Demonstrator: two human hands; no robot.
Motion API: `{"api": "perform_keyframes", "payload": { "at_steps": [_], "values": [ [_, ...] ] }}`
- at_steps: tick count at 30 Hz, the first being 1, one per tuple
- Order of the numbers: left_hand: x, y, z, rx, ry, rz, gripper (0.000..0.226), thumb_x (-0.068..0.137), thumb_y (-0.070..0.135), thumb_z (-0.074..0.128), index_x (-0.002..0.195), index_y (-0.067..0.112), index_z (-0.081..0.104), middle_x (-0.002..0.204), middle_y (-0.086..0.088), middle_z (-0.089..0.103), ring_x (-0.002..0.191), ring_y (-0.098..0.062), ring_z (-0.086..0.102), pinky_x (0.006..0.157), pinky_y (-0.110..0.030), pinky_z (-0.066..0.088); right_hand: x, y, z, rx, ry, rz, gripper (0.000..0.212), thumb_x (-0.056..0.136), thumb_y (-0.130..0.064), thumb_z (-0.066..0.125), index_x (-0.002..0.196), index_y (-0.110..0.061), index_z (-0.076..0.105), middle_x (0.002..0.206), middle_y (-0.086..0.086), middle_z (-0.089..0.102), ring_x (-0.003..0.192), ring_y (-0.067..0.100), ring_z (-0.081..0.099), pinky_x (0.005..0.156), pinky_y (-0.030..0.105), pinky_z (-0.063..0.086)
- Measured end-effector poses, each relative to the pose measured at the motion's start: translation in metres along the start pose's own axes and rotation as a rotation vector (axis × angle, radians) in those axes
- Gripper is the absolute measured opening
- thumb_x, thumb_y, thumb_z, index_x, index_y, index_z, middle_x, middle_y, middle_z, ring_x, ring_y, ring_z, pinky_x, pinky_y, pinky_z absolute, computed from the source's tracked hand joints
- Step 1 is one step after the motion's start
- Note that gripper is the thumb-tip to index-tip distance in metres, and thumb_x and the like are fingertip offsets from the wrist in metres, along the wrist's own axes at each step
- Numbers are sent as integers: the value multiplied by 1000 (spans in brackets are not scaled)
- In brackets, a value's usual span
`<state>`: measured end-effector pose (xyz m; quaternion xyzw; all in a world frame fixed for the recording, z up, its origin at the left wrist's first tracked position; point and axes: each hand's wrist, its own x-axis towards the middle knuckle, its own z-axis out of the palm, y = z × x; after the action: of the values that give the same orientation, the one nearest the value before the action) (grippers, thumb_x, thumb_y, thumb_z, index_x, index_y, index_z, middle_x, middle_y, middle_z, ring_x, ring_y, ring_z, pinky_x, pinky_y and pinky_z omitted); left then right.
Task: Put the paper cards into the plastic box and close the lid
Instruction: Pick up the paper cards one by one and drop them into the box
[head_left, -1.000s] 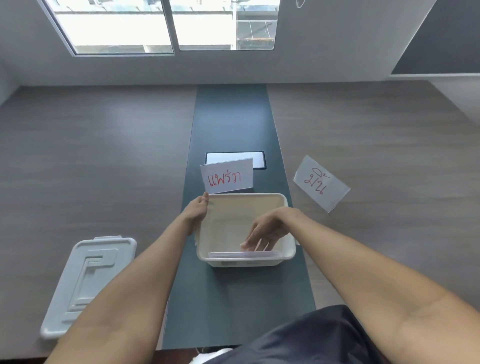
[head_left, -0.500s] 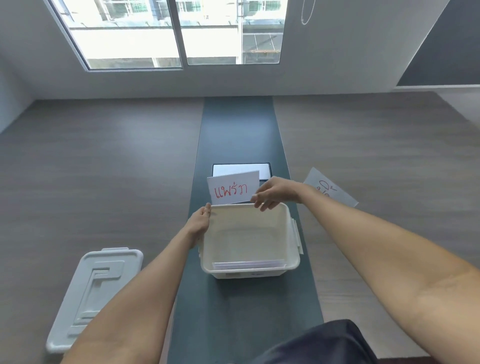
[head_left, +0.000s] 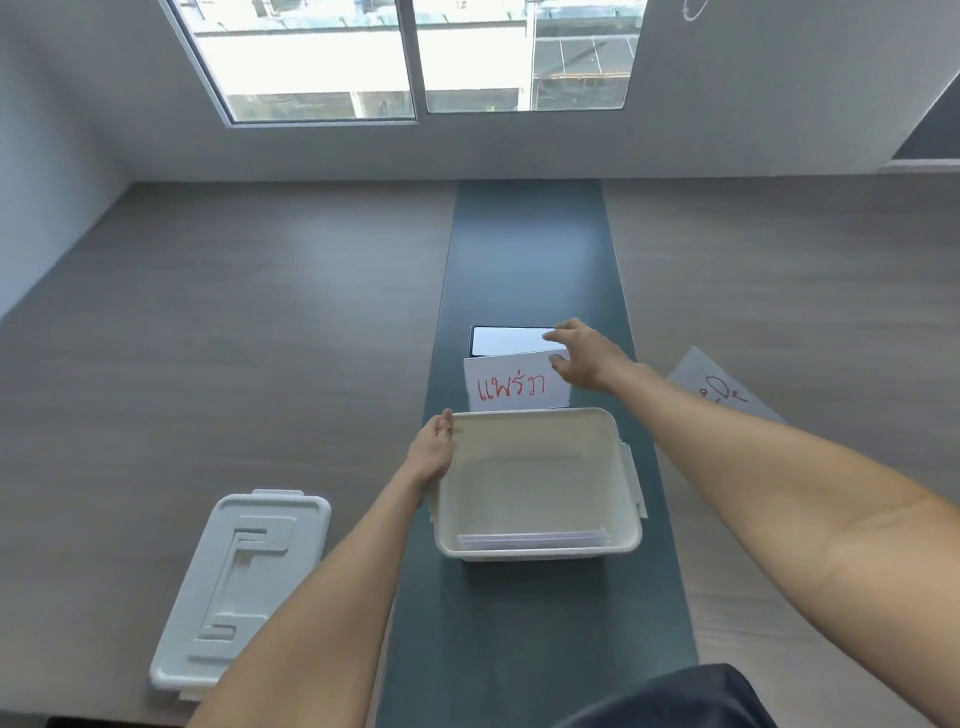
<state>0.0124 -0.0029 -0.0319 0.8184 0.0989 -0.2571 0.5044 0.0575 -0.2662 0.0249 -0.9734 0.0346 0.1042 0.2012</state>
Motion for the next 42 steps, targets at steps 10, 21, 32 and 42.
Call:
{"api": "perform_keyframes", "payload": {
  "at_steps": [10, 21, 32, 42],
  "values": [
    [1, -8, 9, -33, 38, 6, 58, 104, 55, 24, 125, 14, 58, 125, -5, 64, 118, -24, 58, 105, -40, 43, 24, 6, 35, -278, -64, 86, 47, 99, -7, 40, 141, -24, 50, 135, 8, 57, 117, 33, 57, 93, 39, 44],
    [6, -9, 9, -34, 3, 29, 63, 102, 59, 22, 131, 14, 55, 132, -5, 60, 126, -26, 54, 113, -48, 39, 12, 17, 8, 38, 16, 98, 33, 99, -18, 45, 123, -31, 62, 114, -1, 66, 104, 33, 62, 77, 34, 43],
    [17, -14, 0, -67, -99, -6, 67, 95, 69, 28, 127, 18, 57, 131, -8, 63, 125, -28, 58, 112, -53, 43, -48, -1, -93, 201, 19, -143, 16, 102, -20, 50, 103, -25, 65, 104, -1, 75, 95, 22, 71, 83, 36, 55],
    [7, 3, -4, -102, -206, -21, 52, 104, 56, 28, 126, 22, 61, 121, -7, 72, 111, -26, 69, 99, -50, 55, -91, -8, -68, 180, -362, -94, 20, 97, -28, 57, 107, -32, 73, 98, -11, 78, 96, 9, 73, 90, 29, 55]
  ]
}}
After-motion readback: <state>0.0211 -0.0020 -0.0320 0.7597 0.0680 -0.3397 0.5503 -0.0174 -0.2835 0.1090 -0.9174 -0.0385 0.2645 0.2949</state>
